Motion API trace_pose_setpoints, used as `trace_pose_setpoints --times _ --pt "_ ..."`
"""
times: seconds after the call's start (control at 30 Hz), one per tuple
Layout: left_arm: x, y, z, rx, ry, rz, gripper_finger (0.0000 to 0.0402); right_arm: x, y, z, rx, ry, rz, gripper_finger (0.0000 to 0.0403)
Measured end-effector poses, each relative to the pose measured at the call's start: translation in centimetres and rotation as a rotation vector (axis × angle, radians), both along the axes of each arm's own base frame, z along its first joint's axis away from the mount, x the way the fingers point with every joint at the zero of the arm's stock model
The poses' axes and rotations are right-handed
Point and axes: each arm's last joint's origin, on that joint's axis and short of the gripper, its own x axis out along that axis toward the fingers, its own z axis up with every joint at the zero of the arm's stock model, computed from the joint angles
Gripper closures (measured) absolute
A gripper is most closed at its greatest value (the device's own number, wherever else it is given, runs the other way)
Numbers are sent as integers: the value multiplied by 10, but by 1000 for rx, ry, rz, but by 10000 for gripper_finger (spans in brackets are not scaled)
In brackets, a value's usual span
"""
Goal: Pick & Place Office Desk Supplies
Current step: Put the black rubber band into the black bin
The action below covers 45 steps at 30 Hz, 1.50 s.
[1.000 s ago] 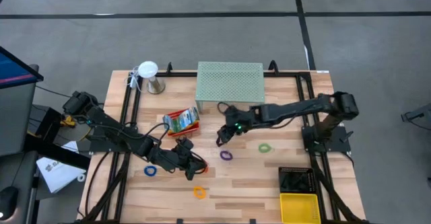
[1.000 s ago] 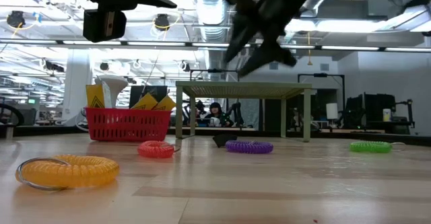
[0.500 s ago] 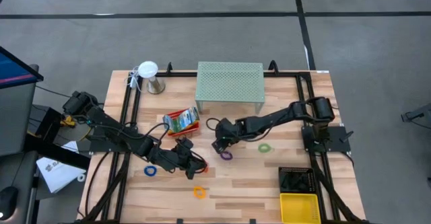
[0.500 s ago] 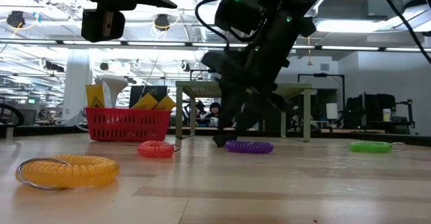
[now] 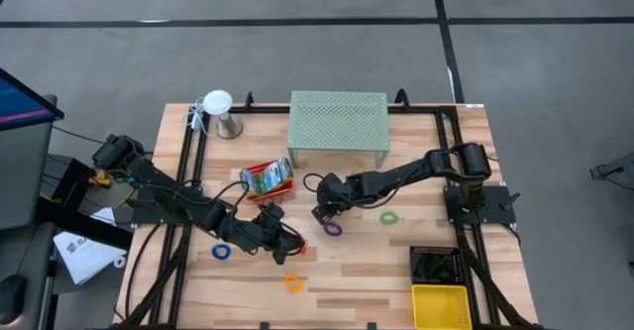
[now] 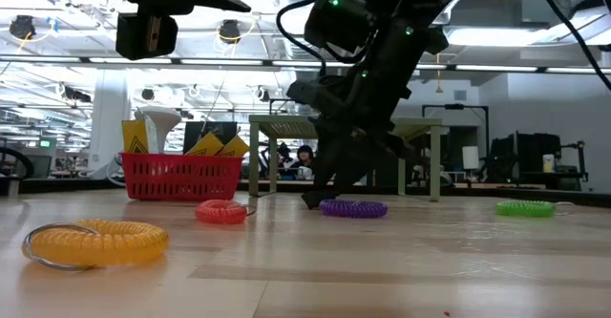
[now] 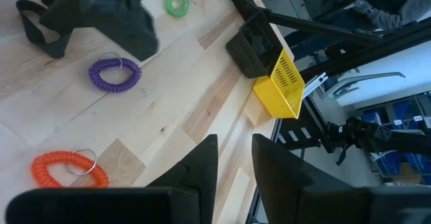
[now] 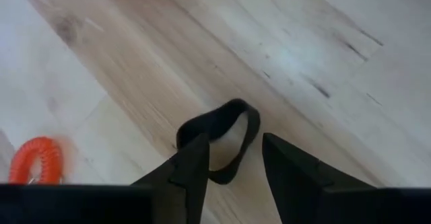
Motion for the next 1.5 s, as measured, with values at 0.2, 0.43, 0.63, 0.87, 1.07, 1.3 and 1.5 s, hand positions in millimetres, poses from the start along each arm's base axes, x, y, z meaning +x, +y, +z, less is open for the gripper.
trace_pose_setpoints --times 0.2,0.43,0.63,0.87,1.07,1.3,1.5 --pt "0 0 0 -1 -2 0 314 0 4 -12 11 45 0 338" --pt "0 0 0 -3 -1 -3 314 -2 18 -8 -3 25 30 398" --pt "0 0 0 -1 -1 -4 314 -7 21 53 -79 -156 -3 400" --pt "0 0 0 4 -1 -1 314 -20 -3 95 -140 -257 -66 401" --pt "0 0 0 5 2 -1 314 -17 4 88 -81 -241 -3 402" --pt "0 0 -1 9 8 -2 314 -37 74 70 45 -79 126 402" --pt "-1 0 -1 16 11 -5 314 -96 141 95 134 20 209 403"
